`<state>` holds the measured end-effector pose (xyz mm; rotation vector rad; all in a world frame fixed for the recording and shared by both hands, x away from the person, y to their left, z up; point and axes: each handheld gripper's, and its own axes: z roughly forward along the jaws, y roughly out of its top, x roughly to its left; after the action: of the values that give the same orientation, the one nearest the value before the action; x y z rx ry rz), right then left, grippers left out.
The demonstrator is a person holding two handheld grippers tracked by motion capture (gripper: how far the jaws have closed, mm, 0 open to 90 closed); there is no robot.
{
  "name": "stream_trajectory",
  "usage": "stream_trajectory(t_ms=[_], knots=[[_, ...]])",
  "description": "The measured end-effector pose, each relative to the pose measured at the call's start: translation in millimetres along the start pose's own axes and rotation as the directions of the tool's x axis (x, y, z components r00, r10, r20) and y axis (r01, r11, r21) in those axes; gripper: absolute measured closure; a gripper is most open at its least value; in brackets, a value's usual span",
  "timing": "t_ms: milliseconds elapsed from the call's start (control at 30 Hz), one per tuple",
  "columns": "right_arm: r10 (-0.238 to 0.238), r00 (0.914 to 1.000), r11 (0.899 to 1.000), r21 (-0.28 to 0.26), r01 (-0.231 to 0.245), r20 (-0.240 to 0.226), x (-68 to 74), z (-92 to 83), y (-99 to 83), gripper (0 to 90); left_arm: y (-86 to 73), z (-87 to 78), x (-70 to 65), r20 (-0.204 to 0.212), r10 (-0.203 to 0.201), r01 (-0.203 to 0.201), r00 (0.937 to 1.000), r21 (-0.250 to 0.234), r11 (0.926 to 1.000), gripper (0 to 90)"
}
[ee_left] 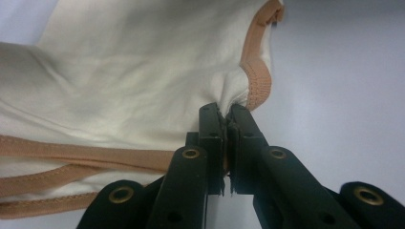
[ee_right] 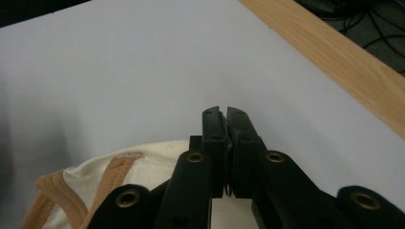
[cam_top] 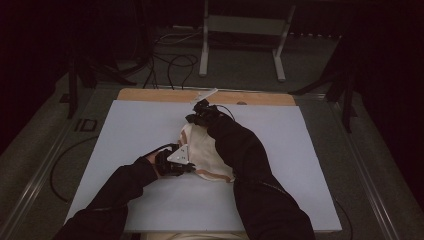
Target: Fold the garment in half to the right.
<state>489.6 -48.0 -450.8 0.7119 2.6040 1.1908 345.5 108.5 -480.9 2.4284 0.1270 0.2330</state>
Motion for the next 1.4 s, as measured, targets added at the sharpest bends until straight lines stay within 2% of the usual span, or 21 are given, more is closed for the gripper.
stream_trajectory(t_ms=[433, 733, 933, 1400], knots=[[0.040, 0.9985, 0.999, -0.033, -0.039, 0.038, -15.1, -30.0, -8.0, 88.0, 23.7, 0.5, 1.8, 0.004, 0.054, -0.054, 0.9985, 0.003, 0.9985, 86.4], [0.055, 0.9963, 0.998, -0.041, -0.052, 0.066, -24.1, -46.8, -17.0, 87.9, 35.1, 6.6, 2.2, 0.014, 0.067, -0.067, 0.9977, -0.001, 0.9978, 86.4], [0.075, 0.9939, 0.996, -0.053, -0.071, 0.080, -32.9, -59.1, -27.2, 87.9, 45.9, 14.0, 4.4, 0.031, 0.077, -0.078, 0.9965, 0.007, 0.9970, 86.3], [0.106, 0.9889, 0.993, -0.059, -0.100, 0.104, -46.4, -74.0, -48.3, 87.9, 65.1, 32.0, 7.2, 0.081, 0.097, -0.100, 0.9920, 0.030, 0.9946, 86.1]])
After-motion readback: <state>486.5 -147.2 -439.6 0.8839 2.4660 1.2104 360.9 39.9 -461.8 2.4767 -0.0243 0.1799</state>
